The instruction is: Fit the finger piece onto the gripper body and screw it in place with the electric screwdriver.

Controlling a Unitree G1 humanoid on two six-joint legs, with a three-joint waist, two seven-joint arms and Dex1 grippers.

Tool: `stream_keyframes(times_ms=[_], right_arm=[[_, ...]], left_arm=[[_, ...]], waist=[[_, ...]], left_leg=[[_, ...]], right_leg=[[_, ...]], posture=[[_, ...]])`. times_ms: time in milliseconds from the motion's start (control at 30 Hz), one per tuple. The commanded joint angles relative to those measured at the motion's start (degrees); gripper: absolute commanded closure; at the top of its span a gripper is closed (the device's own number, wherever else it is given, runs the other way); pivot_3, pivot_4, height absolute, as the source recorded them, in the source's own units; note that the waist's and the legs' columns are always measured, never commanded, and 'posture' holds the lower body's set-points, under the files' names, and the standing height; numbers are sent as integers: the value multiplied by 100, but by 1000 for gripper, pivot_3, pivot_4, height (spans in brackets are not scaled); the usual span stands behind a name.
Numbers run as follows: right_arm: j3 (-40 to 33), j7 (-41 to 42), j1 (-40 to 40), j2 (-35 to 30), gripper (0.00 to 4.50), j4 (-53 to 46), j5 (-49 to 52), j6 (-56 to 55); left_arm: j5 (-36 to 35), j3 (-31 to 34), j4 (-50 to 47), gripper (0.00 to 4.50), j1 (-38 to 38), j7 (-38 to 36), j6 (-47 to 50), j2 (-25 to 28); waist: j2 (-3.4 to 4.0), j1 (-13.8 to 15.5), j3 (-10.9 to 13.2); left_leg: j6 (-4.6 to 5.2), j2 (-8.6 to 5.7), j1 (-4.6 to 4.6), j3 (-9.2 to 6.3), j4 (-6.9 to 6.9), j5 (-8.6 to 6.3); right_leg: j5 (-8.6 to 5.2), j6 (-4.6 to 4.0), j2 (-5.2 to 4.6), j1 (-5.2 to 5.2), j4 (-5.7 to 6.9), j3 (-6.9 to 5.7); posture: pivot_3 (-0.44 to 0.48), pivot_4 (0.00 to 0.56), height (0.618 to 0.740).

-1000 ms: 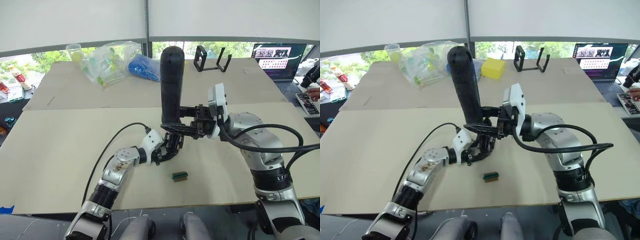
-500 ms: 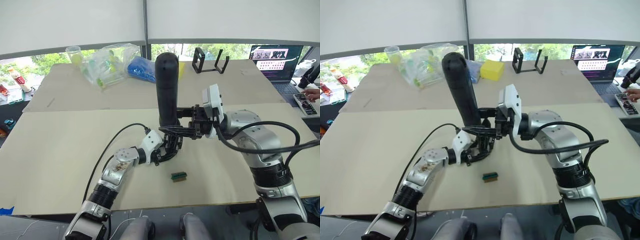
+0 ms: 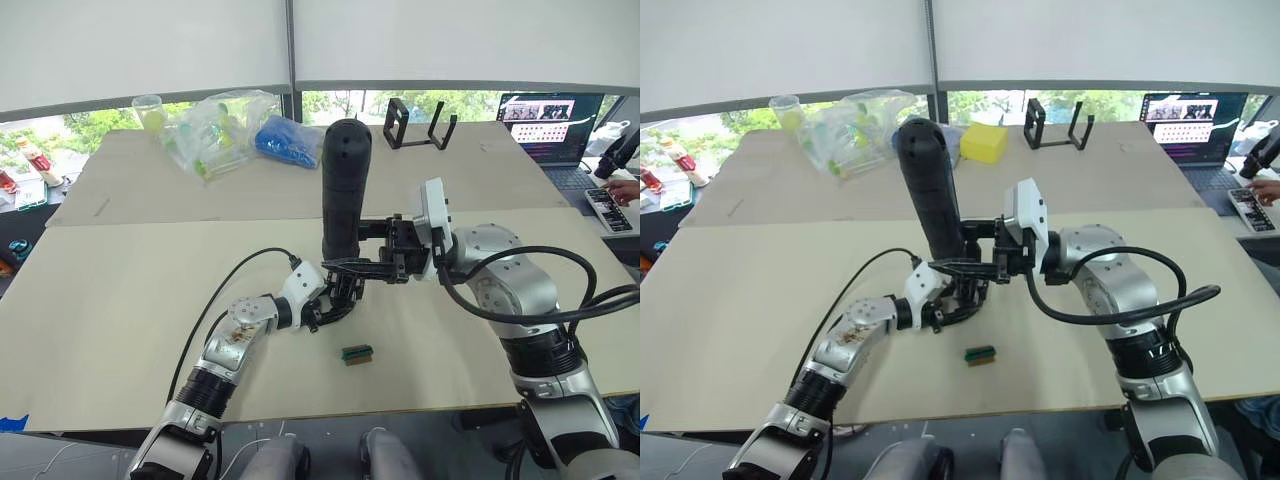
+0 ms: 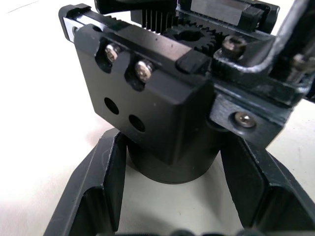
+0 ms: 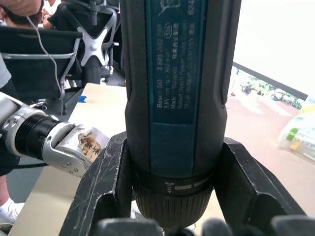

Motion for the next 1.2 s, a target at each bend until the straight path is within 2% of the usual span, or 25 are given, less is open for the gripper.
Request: stream_keyframes(times_ms=[33,167,367,467,600,767,1033,1200], right_arm=[[242,-420,135,-162,2576,663,-395,1073],[313,-543,25,-149,2576,824,-459,1303],[471,-201,239,-243,2576,885,-959,-2],[515,-107,365,-289,2576,798,-936,-252],[503,-208,371,-225,2576,741,-786,-72],[274,-794,65,59,2576,844,-313,984],[441,-568,374,-145,2576,833,-846,231],[202,-688,703,-151,2576,675,-530,197]], left_arm=[[-68,110,-217,2208,-114,-27,-122,22],[-70,112,-222,2208,-121,-19,-117,23],[-79,121,-242,2208,-114,-2,-101,40],[-87,129,-247,2208,-113,-1,-92,52],[-94,135,-208,2208,-151,4,-97,49],[-102,165,-130,2208,-244,24,-99,23],[-103,189,-135,2208,-256,23,-78,24],[-112,200,-181,2208,-223,17,-51,57]], waist=[[1,-6,-1],[1,3,-3],[0,1,-4],[0,-11,-5],[1,-17,-5],[2,-15,-5],[1,10,-6],[0,2,-10]], left_leg=[[4,1,6,0,-2,-2],[33,4,28,-4,-8,-21],[33,4,33,-4,-9,-23],[32,4,37,-4,-8,-23],[32,6,41,-4,-10,-23],[33,7,41,-5,-9,-24],[38,6,40,-6,-11,-28],[37,8,45,-6,-11,-28]], right_leg=[[0,0,0,5,-1,0],[0,0,0,29,-11,-1],[0,0,1,37,-17,-4],[-1,1,4,41,-16,-3],[-1,1,6,44,-16,-3],[0,0,5,44,-16,-2],[0,0,4,45,-25,-3],[0,0,6,48,-23,-3]], posture=[[0,150,737],[0,150,737],[0,150,737],[0,150,737],[0,150,737],[0,150,737],[0,150,737],[0,150,737]])
